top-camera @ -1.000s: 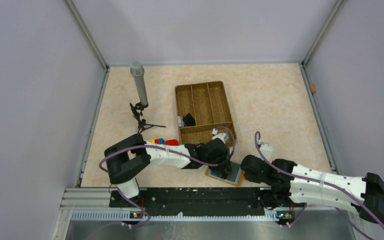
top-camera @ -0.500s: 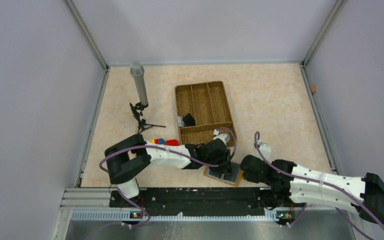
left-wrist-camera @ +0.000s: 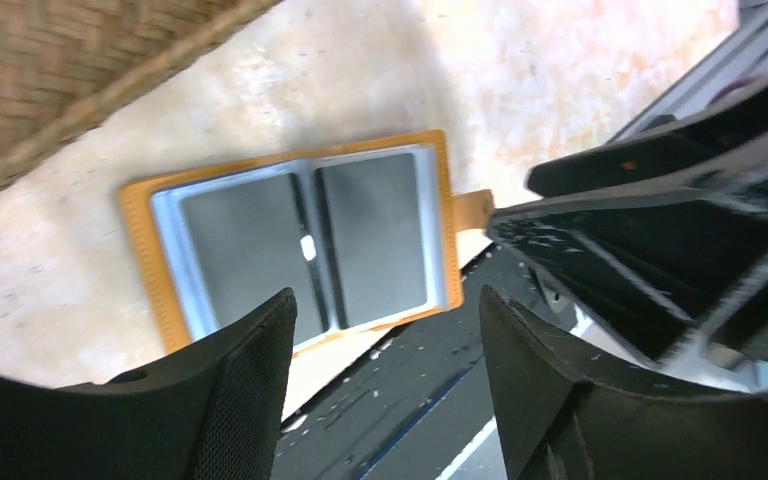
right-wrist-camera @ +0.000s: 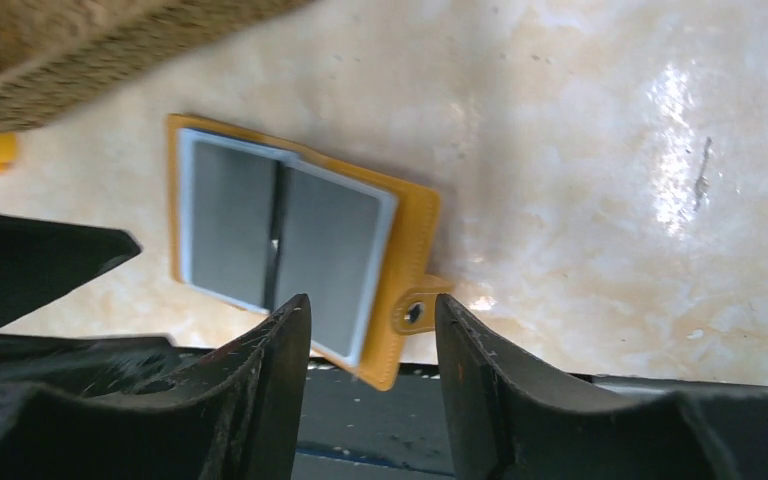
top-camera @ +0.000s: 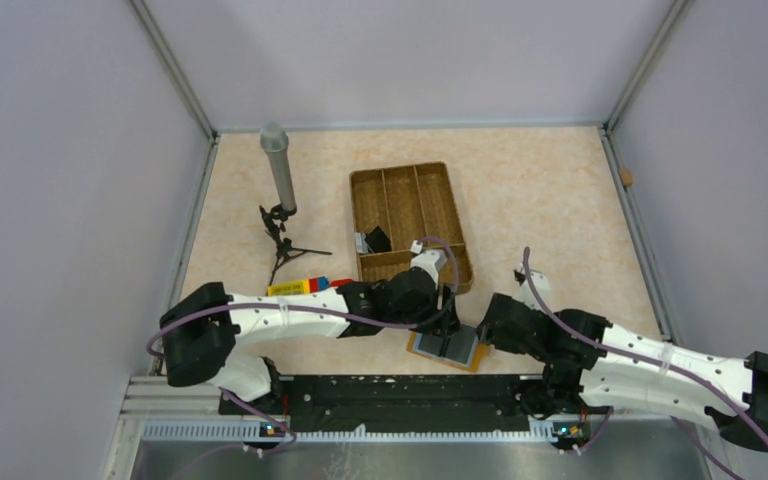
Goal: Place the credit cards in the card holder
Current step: Insert the credit card into the card holder.
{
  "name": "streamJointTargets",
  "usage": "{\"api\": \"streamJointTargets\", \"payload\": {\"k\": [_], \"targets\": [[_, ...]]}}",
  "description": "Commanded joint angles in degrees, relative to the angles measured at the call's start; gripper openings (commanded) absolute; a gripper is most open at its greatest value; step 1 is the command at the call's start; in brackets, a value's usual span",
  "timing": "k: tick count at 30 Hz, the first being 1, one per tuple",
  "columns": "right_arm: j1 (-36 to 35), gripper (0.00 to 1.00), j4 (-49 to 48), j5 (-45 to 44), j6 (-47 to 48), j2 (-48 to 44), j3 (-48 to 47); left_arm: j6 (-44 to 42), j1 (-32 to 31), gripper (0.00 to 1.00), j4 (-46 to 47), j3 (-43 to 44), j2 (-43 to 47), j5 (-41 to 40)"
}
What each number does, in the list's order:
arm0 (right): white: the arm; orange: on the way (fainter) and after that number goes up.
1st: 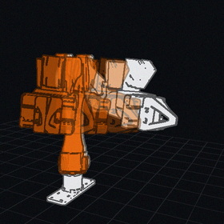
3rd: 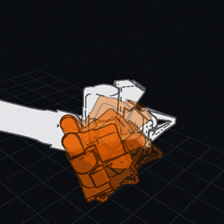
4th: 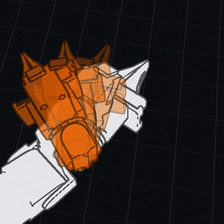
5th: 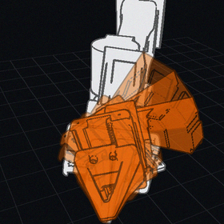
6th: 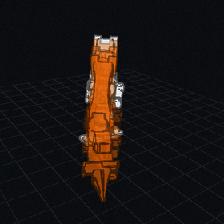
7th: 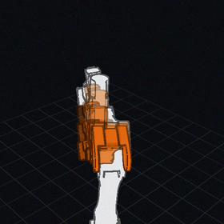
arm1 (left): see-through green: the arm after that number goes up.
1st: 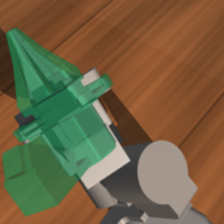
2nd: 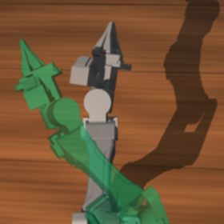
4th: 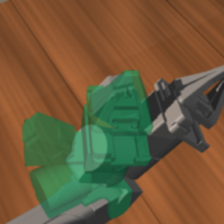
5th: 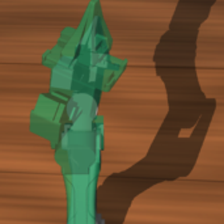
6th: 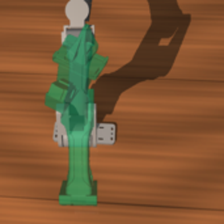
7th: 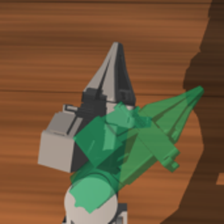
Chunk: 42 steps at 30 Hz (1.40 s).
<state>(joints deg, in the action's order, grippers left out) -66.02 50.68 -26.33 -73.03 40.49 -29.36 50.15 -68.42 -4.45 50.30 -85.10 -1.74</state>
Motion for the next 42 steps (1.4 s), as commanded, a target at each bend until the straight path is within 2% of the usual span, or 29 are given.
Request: {"api": "streamJointTargets", "payload": {"k": [1, 6, 16, 25, 42], "targets": [[-0.6, 0.49, 0.1, -1.9, 2.8, 0.0, -5.0, -2.0, 1.5, 0.69, -7.4, -0.5, 2.9, -4.7], [-0.4, 0.46, -7.1, 2.5, 3.8, 1.6, -2.8, -0.1, 3.9, 0.65, -4.4, -6.4, 4.6, -2.5], [3.2, 0.36, -19.7, 10.6, 4.6, 4.4, 4.4, 0.3, 4.4, 0.6, -4.1, -9.1, 3.6, -4.0], [6.5, 0.35, -21.0, 12.2, 4.7, 4.7, 7.9, 0.2, 4.4, 0.58, -3.6, -9.5, 1.2, -4.4], [6.6, 0.34, -20.9, 11.5, 1.6, 6.5, 11.8, -0.3, 4.4, 0.45, -1.0, -9.7, -3.5, -2.5]]}}
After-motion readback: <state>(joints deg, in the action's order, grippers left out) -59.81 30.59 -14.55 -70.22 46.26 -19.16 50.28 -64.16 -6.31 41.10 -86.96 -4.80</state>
